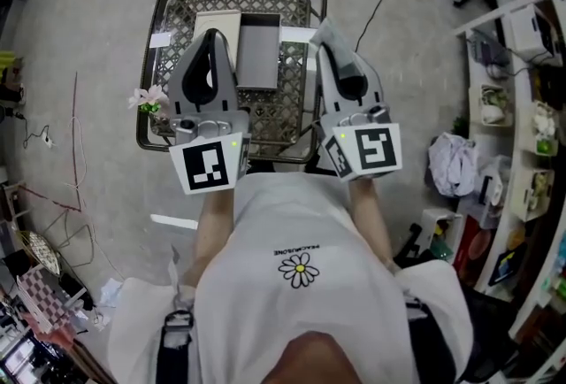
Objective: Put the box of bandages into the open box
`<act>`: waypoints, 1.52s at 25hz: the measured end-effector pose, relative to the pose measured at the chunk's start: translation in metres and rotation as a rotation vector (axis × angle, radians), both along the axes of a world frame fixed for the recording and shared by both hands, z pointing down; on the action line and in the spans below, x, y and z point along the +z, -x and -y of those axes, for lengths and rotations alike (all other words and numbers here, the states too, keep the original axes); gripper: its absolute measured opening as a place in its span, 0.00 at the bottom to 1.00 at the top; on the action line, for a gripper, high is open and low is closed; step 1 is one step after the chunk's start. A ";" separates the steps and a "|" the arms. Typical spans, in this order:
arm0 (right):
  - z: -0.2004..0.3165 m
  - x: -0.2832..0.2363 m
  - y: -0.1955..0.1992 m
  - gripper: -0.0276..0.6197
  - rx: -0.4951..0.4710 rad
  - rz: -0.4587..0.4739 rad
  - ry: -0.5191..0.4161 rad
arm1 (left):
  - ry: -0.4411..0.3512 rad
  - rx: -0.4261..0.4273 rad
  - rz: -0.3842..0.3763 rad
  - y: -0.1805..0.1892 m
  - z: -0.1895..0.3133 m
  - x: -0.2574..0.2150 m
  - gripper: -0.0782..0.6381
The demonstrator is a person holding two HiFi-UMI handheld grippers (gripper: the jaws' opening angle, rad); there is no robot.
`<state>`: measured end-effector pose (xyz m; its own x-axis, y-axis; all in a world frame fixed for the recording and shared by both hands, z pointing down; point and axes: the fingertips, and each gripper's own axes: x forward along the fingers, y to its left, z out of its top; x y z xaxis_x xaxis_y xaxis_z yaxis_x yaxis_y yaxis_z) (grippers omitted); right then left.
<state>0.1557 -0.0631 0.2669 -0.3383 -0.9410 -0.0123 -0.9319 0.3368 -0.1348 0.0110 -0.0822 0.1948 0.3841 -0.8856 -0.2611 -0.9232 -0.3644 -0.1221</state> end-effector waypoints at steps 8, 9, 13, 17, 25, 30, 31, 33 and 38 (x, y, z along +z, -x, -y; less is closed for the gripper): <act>0.009 0.010 0.016 0.11 0.002 0.002 0.042 | 0.030 -0.002 -0.027 0.022 0.018 0.011 0.14; 0.011 0.011 0.018 0.11 -0.006 0.016 0.053 | 0.032 -0.002 -0.027 0.023 0.019 0.013 0.14; 0.018 0.023 0.025 0.11 -0.039 0.112 0.148 | 0.048 0.000 -0.001 0.026 0.025 0.024 0.14; 0.029 0.042 0.029 0.11 -0.029 0.134 0.263 | 0.065 -0.006 0.009 0.034 0.030 0.035 0.14; 0.063 0.085 0.048 0.11 -0.063 0.211 0.480 | 0.115 -0.040 0.026 0.061 0.042 0.065 0.14; 0.076 0.143 0.075 0.11 -0.139 0.312 0.736 | 0.170 -0.070 -0.019 0.081 0.049 0.092 0.14; 0.079 0.156 0.081 0.11 -0.152 0.344 0.787 | 0.183 -0.076 -0.019 0.084 0.052 0.098 0.14; 0.085 0.182 0.092 0.11 -0.175 0.403 0.885 | 0.204 -0.079 -0.024 0.091 0.056 0.108 0.14; 0.095 0.240 0.116 0.11 -0.198 0.377 1.056 | 0.260 -0.081 -0.017 0.104 0.067 0.131 0.14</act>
<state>0.0401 -0.1576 0.5066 -0.6251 -0.4716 0.6220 -0.7147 0.0254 -0.6989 -0.0933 -0.1497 0.3259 0.3067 -0.9514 -0.0269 -0.9518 -0.3063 -0.0179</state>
